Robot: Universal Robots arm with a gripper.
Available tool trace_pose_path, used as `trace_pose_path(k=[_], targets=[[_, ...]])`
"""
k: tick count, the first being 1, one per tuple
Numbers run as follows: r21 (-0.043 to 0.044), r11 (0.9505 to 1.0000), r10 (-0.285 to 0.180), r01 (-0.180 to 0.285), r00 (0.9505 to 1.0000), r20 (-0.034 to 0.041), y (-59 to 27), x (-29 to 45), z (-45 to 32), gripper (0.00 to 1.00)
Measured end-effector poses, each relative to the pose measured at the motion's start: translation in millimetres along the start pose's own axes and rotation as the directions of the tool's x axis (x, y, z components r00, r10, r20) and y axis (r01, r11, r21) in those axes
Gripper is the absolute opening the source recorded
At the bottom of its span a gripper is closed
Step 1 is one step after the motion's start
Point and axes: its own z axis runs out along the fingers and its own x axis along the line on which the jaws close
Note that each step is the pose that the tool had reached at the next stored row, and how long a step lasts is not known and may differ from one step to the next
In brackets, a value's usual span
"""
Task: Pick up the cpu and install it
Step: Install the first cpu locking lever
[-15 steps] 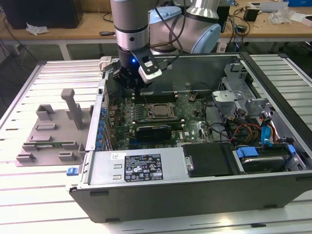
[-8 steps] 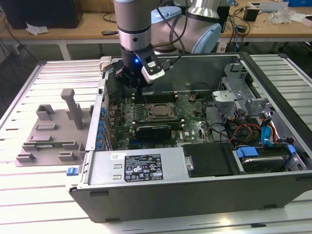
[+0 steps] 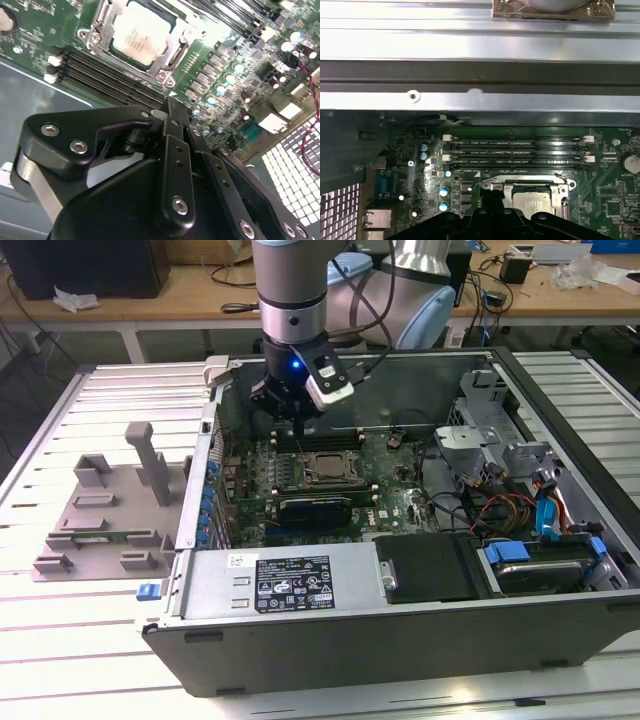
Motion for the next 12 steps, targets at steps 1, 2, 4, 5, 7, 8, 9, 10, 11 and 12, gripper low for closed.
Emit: trace_pose_path(k=[1, 2, 4, 5, 7, 8, 9, 10, 11, 12], targets=[[0.0, 1.0, 0.0, 0.0, 1.0, 0.0, -0.1, -2.2, 0.1, 0.11], [0.0, 1.0, 0.0, 0.0, 1.0, 0.0, -0.2, -4.6, 0.1, 0.11], [0.0, 1.0, 0.0, 0.0, 1.0, 0.0, -0.4, -8.0, 0.2, 0.11], [0.0, 1.0, 0.0, 0.0, 1.0, 0.0, -0.5, -10.1, 0.3, 0.11], [-0.0001, 1.0, 0.0, 0.0, 1.0, 0.0001, -0.7, -15.2, 0.4, 0.11], [0.0, 1.0, 0.0, 0.0, 1.0, 0.0, -0.8, -16.7, 0.4, 0.11], [-0.0001, 1.0, 0.0, 0.0, 1.0, 0.0, -0.9, -19.0, 0.5, 0.11], [0.0, 1.0, 0.0, 0.0, 1.0, 0.0, -0.9, -20.1, 0.5, 0.11], [0.0, 1.0, 0.0, 0.0, 1.0, -0.0001, -0.9, -20.7, 0.5, 0.11], [-0.0001, 1.0, 0.0, 0.0, 1.0, 0.0001, -0.9, -20.8, 0.5, 0.11]])
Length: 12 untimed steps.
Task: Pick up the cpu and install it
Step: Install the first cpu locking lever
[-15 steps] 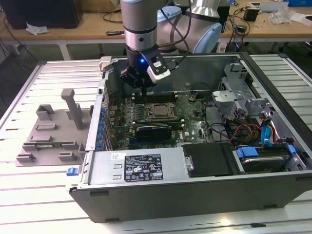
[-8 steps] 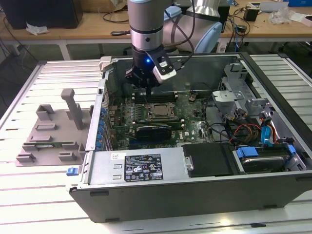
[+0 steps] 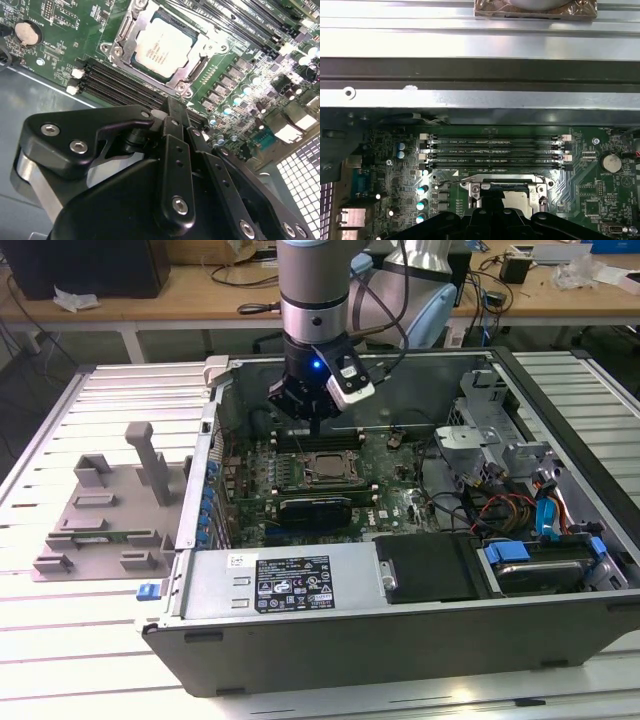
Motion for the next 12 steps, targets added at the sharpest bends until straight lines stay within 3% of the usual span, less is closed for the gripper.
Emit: trace_pose_path(k=[7, 9, 10, 12], targets=[[0.0, 1.0, 0.0, 0.0, 1.0, 0.0, 0.3, 1.1, -2.8, 0.11], [0.0, 1.0, 0.0, 0.0, 1.0, 0.0001, 0.4, 9.6, -2.8, 0.11], [0.0, 1.0, 0.0, 0.0, 1.0, 0.0003, 0.5, 18.3, -2.7, 0.11], [0.0, 1.0, 0.0, 0.0, 1.0, 0.0003, 0.5, 24.6, -2.7, 0.11]])
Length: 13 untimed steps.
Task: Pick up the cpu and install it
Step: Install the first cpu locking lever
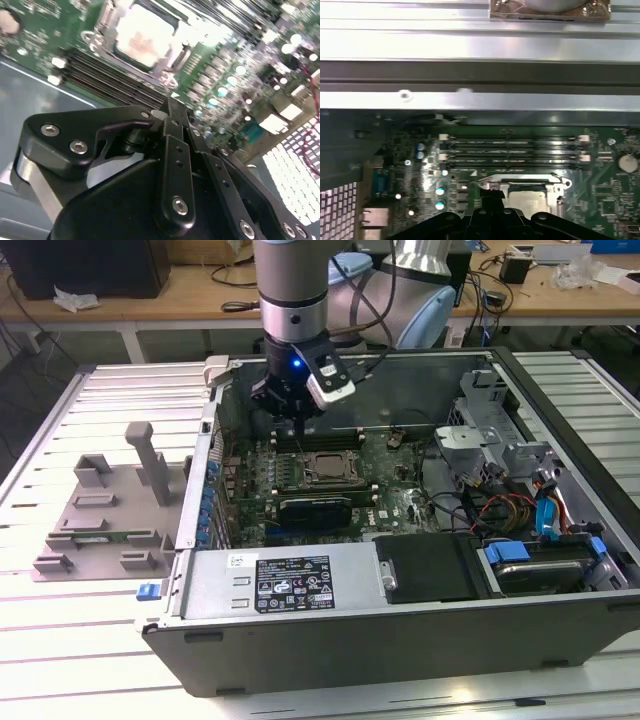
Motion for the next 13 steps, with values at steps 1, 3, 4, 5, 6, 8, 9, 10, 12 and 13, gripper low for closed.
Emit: trace_pose_path(k=[1, 3, 4, 5, 6, 8, 9, 10, 12, 13], targets=[[0.0, 1.0, 0.0, 0.0, 1.0, 0.0, 0.0, 3.3, 0.0, 0.11], [0.0, 1.0, 0.0, 0.0, 1.0, 0.0, 0.0, 7.7, 0.0, 0.11], [0.0001, 1.0, 0.0, 0.0, 1.0, 0.0, 0.0, 13.3, 0.0, 0.11], [0.0002, 1.0, 0.0, 0.0, 1.0, 0.0, 0.0, 19.2, 0.0, 0.11], [0.0002, 1.0, 0.0, 0.0, 1.0, 0.0, 0.1, 23.6, 0.0, 0.11], [0.0002, 1.0, 0.0, 0.0, 1.0, 0.0001, 0.1, 26.2, 0.2, 0.11], [-0.0083, 1.0, 0.0, 0.0, 1.0, 0.0, 0.1, 27.4, 0.4, 0.11], [-0.0219, 0.9998, 0.0, 0.0, 1.0, 0.0002, 0.0, 27.7, 0.4, 0.11], [-0.0651, 0.9979, 0.0, 0.0, 1.0, 0.0009, -0.1, 28.0, 0.4, 0.11], [-0.0651, 0.9979, 0.0, 0.0, 1.0, 0.001, 0.0, 28.0, 0.5, 0.11]])
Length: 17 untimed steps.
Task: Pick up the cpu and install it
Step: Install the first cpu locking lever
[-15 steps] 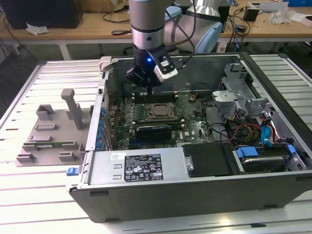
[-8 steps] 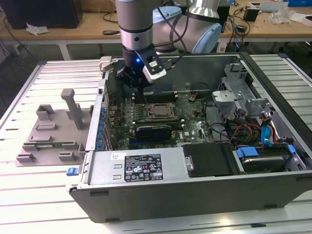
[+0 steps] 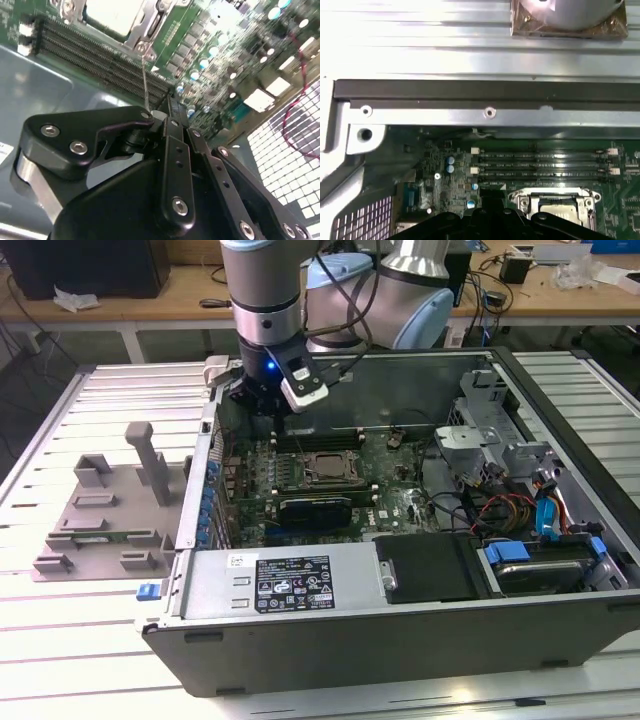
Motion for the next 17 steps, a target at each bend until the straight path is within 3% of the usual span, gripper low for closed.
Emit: trace_pose_path(k=[2, 6, 8, 10, 11, 17], targets=[[0.0008, 1.0, 0.0, 0.0, 1.0, 0.0001, -0.1, -3.0, 0.0, 0.11], [0.002, 1.0, 0.001, -0.001, 1.0, -0.0004, -0.2, -16.0, 0.0, 0.11], [0.002, 1.0, 0.001, -0.001, 1.0, -0.0006, -0.7, -34.3, 0.5, 0.11], [0.002, 1.0, 0.001, -0.001, 1.0, -0.0005, -0.9, -42.6, 1.1, 0.11], [0.002, 1.0, 0.001, -0.001, 1.0, -0.0006, -1.2, -51.2, 1.6, 0.11], [0.0023, 1.0, 0.0, 0.0, 1.0, 0.0009, -2.0, -53.0, 5.7, 0.11]])
